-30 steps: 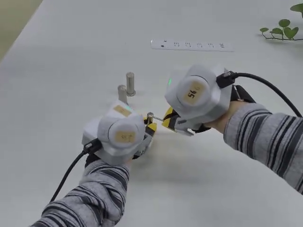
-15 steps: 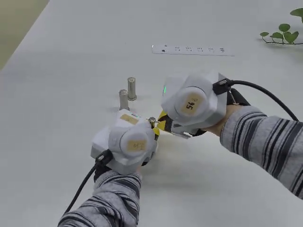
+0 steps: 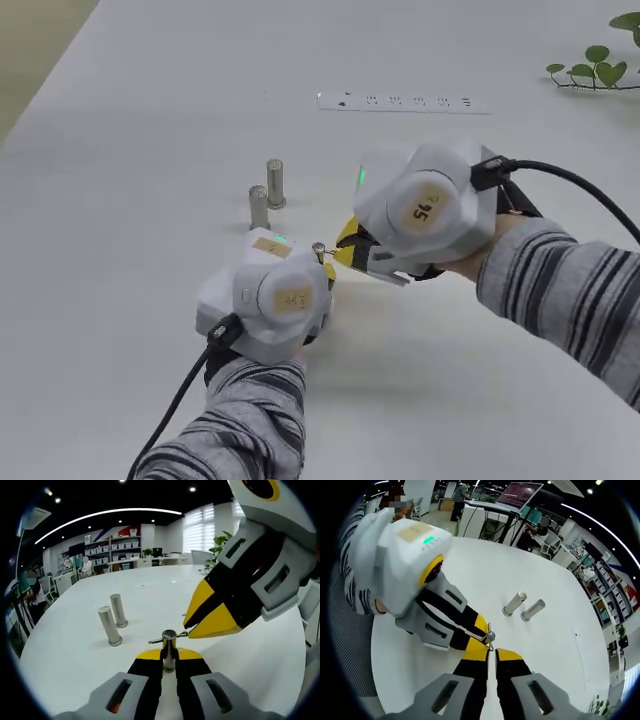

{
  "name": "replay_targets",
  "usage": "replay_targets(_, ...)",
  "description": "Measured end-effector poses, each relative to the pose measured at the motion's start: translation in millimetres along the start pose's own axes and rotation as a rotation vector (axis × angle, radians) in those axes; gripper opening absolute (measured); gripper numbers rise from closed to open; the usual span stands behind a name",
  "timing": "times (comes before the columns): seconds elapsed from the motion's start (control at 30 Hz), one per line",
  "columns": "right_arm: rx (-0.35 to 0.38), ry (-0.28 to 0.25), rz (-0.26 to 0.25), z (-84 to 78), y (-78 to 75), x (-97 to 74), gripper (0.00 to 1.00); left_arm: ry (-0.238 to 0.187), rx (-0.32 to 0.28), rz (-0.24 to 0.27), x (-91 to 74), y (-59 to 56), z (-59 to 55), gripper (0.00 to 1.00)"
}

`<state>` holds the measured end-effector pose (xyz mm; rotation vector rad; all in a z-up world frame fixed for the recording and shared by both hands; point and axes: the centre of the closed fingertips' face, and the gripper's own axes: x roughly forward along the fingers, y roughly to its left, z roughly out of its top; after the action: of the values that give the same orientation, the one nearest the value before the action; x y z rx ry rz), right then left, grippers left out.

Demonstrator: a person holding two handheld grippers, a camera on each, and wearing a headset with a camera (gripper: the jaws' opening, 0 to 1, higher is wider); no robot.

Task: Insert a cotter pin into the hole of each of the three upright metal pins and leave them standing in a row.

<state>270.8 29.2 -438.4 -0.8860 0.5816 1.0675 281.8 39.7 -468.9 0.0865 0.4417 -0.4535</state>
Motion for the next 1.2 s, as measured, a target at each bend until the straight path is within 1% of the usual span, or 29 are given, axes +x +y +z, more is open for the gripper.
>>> replay_targets(0.13, 0.018, 0.003, 0.007, -1.8, 0.8, 3.5, 0.00, 0.001, -0.005, 0.003, 0.2, 0.0, 0.1, 0.05)
replay_targets(0.23, 0.040, -0.009, 0.009, 0.2, 1.5, 4.3, 0.00, 0.000, -0.003, 0.003, 0.3, 0.0, 0.2, 0.05)
replay_targets(0.47, 0.035, -0.007, 0.009, 0.6, 0.8, 5.0, 0.00, 0.000, 0.003, 0.003, 0.9, 0.3, 0.2, 0.05)
replay_targets(0.57, 0.057, -0.010, -0.006, -0.2, -2.0, 4.1, 0.00, 0.000, 0.008, 0.003, 1.1, 0.2, 0.4, 0.05)
replay_targets(0.63, 0.078, -0.012, -0.022, -1.8, -5.3, 2.3, 0.00, 0.002, -0.012, 0.001, 0.9, 0.7, 0.2, 0.05)
replay_targets(0.7, 0.125, -0.011, -0.060, -6.4, -12.1, 0.2, 0.07, 0.003, -0.011, 0.000, 1.1, 1.5, 0.1, 0.05)
replay_targets(0.73, 0.139, -0.010, -0.063, -8.3, -13.2, -0.2, 0.09, 0.003, -0.004, 0.003, 1.0, 2.3, 0.1, 0.05)
replay_targets(0.8, 0.196, -0.007, -0.071, -14.4, -15.1, -2.0, 0.11, 0.002, -0.005, 0.003, 1.0, 3.3, 0.0, 0.05)
replay_targets(0.9, 0.295, -0.040, -0.083, -18.2, -19.3, -5.3, 0.15, 0.003, -0.003, 0.003, 0.8, 5.9, -0.3, 0.05)
replay_targets(0.97, 0.335, -0.048, -0.090, -21.5, -22.7, -6.7, 0.17, 0.003, -0.005, 0.010, 0.6, 9.6, 0.0, 0.05)
replay_targets(1.03, 0.339, -0.045, -0.096, -24.7, -25.1, -7.8, 0.18, 0.009, -0.008, 0.017, -0.1, 13.5, 0.3, 0.05)
replay_targets(1.07, 0.349, -0.043, -0.111, -27.3, -27.6, -8.7, 0.19, 0.012, -0.007, 0.019, -0.3, 16.4, -0.1, 0.05)
replay_targets(1.13, 0.360, -0.042, -0.115, -30.6, -28.7, -9.5, 0.19, 0.012, -0.007, 0.022, -0.7, 20.8, -0.4, 0.05)
replay_targets(1.2, 0.392, -0.045, -0.114, -33.2, -28.2, -10.1, 0.19, 0.012, -0.015, 0.029, -1.3, 27.2, -0.4, 0.05)
